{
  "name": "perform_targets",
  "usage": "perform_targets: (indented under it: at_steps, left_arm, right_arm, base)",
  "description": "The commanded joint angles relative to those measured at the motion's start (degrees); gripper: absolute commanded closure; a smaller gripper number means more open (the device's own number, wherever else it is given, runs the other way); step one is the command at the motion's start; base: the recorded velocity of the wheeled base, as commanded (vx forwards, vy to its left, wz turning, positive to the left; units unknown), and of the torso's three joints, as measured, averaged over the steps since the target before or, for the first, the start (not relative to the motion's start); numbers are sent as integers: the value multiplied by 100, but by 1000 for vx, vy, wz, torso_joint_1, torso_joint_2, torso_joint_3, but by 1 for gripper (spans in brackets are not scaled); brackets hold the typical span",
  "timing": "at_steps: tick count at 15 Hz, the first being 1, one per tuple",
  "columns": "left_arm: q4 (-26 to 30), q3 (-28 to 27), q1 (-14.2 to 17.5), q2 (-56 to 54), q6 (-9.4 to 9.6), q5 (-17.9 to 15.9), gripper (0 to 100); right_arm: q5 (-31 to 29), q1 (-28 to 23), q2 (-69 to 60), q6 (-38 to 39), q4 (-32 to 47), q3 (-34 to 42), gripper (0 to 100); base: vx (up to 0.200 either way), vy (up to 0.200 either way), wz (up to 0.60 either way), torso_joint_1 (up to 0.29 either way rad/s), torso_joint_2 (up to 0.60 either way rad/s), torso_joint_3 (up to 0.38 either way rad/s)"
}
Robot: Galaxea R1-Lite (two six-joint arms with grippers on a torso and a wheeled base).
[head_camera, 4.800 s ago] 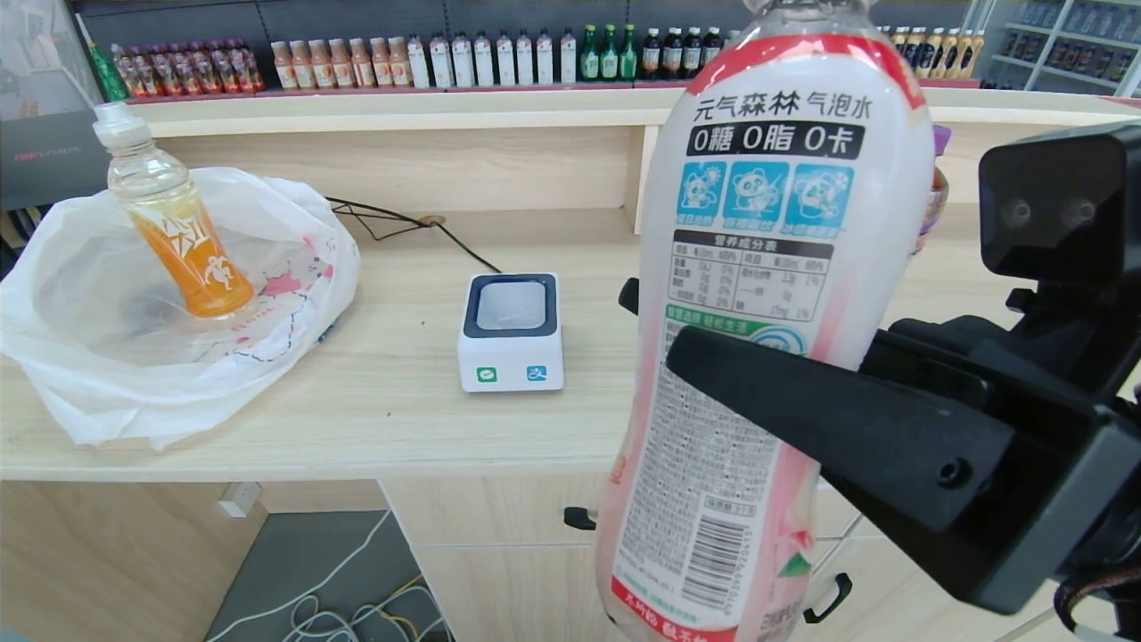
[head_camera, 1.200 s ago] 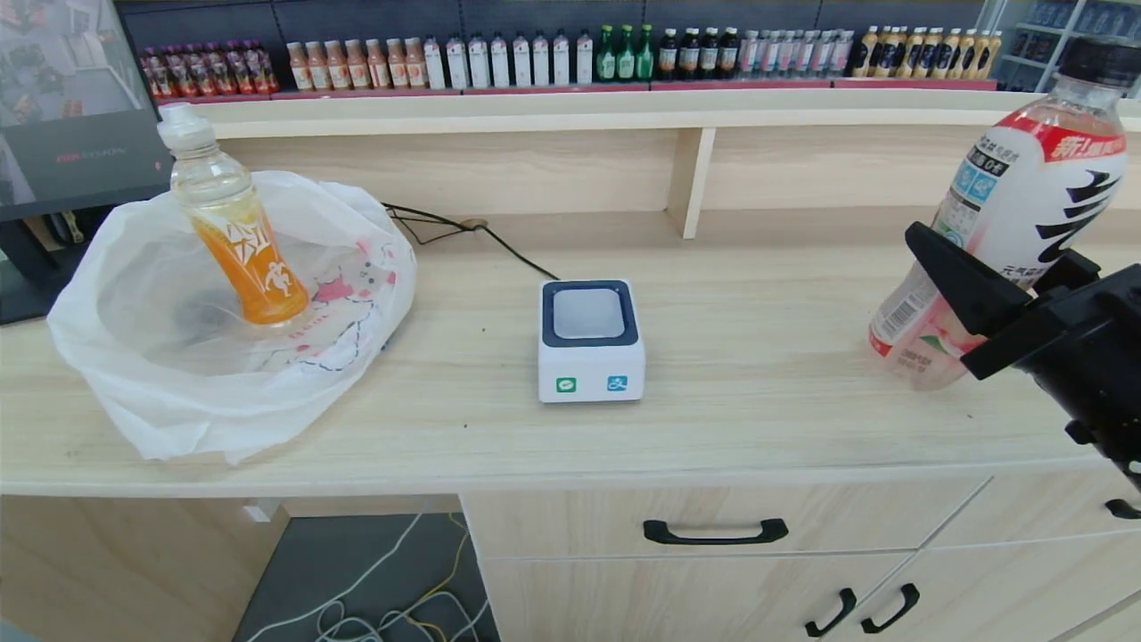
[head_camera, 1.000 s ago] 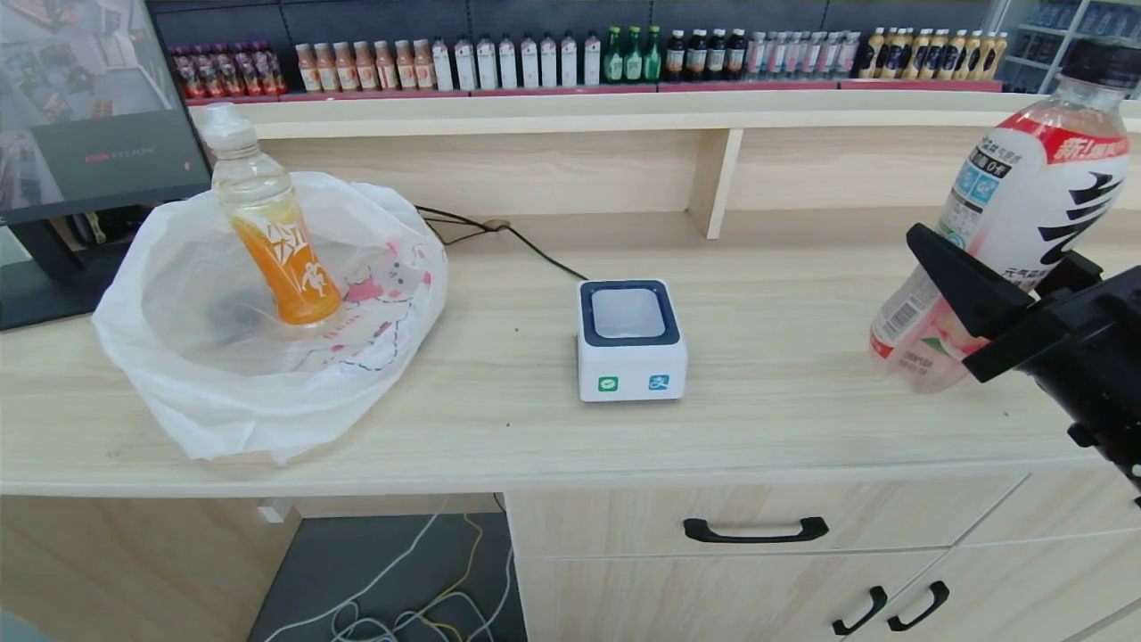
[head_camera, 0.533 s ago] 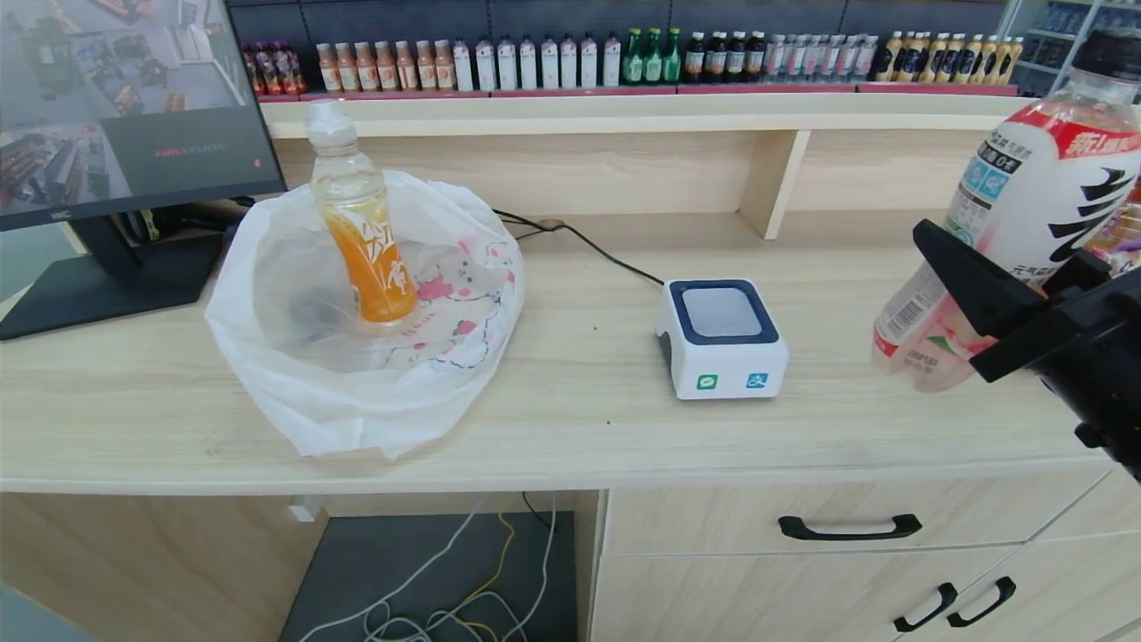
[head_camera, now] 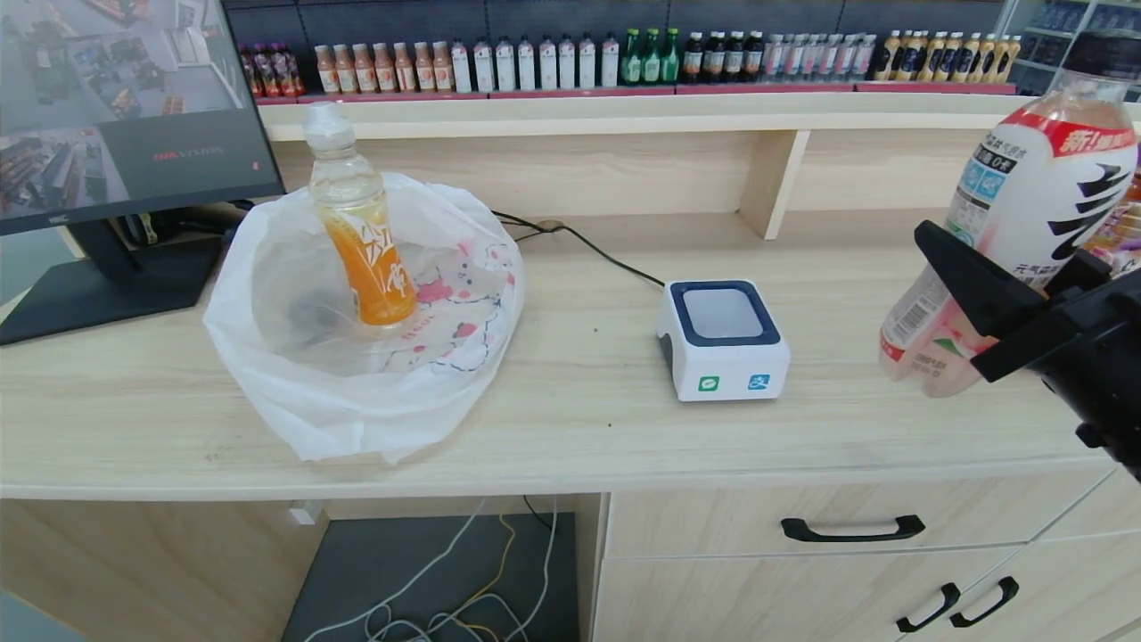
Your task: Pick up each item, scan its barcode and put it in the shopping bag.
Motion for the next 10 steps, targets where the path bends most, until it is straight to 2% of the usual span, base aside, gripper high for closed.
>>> perform_targets:
  at_steps: [1,6,10]
  left_arm:
    - [0,0,0,-2,-4,0,0]
    - [0,0,0,-2,-4,9,0]
    - [0,0,-9,-2,-4,0,0]
  right_arm:
    - [11,-2,190,-13,1,-119,100]
    - [37,165,278,-92,309,-338,100]
    - [20,604,278,-628,2005,-1665,100]
  base:
    - [0,0,0,0,0,0]
    - [0,0,0,0,0,0]
    - [0,0,0,0,0,0]
